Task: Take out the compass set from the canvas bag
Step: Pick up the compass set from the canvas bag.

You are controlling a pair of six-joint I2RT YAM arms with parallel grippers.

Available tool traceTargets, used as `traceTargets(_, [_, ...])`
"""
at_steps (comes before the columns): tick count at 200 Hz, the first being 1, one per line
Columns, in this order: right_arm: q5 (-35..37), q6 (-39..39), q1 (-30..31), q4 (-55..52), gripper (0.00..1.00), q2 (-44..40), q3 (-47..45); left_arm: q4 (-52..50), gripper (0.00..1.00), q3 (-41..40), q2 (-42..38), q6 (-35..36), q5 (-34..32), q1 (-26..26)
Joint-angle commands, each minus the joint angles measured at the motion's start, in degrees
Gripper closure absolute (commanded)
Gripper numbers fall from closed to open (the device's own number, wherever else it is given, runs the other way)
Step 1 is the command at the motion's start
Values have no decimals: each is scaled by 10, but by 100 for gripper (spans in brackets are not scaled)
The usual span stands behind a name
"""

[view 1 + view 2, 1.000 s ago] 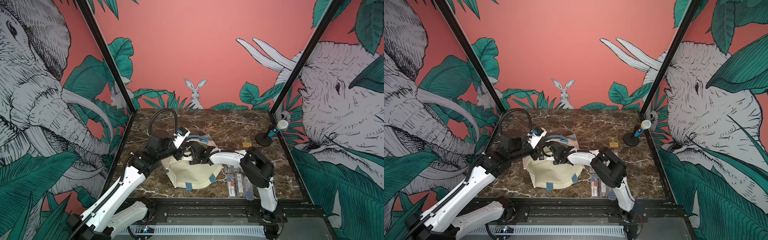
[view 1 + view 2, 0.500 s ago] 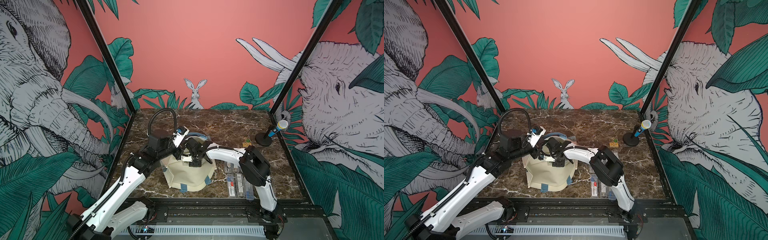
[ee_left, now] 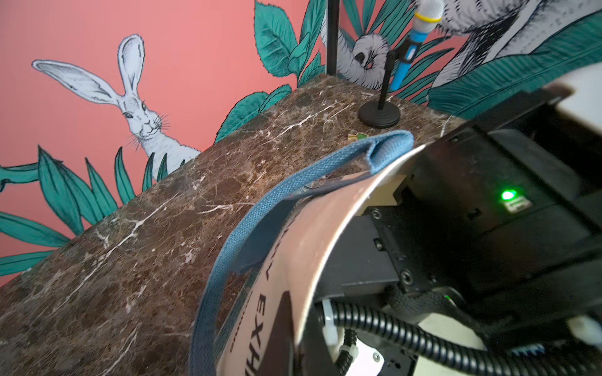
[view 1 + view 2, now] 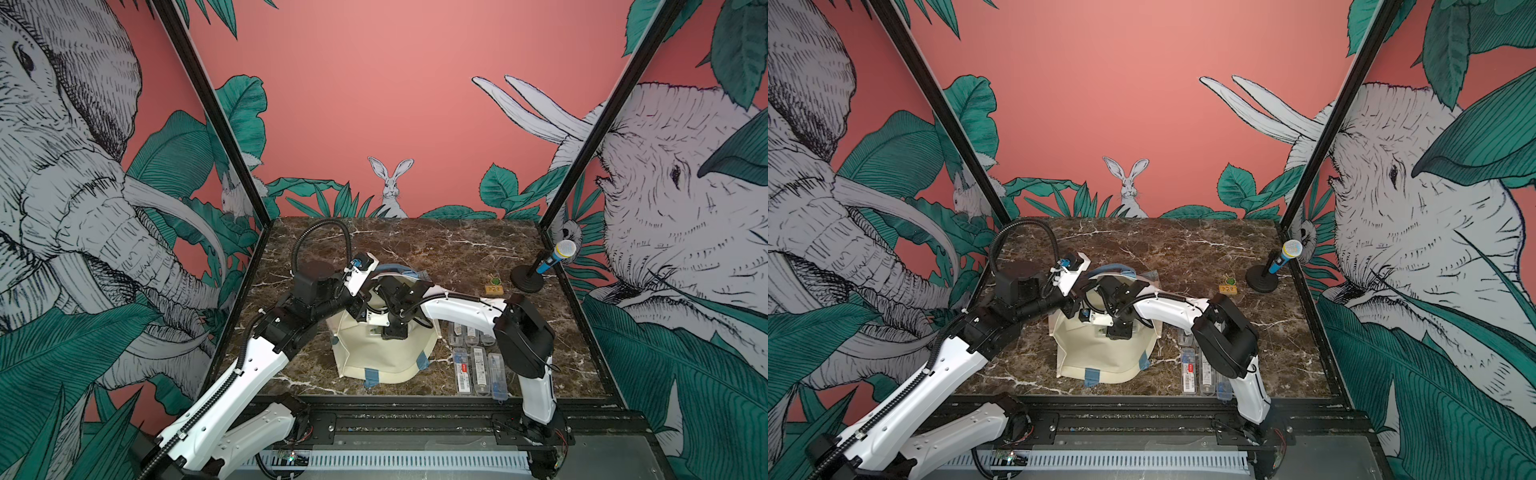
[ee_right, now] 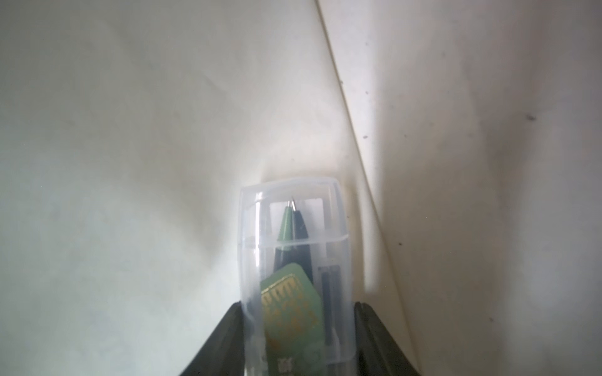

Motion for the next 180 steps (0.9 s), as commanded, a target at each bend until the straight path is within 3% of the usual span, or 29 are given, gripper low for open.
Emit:
traceTargets(1, [-42,-5,-7,63,55,-67,-15,-18,100,-13,-10,6,10,-4])
traceTargets(103, [-97,-29,1,102,56,-156,-94,-8,100,-12,-9,2,-28,-3])
traceTargets(180, [-88,50,26,44,57,-281,-89,2,100,-14,4,-1,-48,-2])
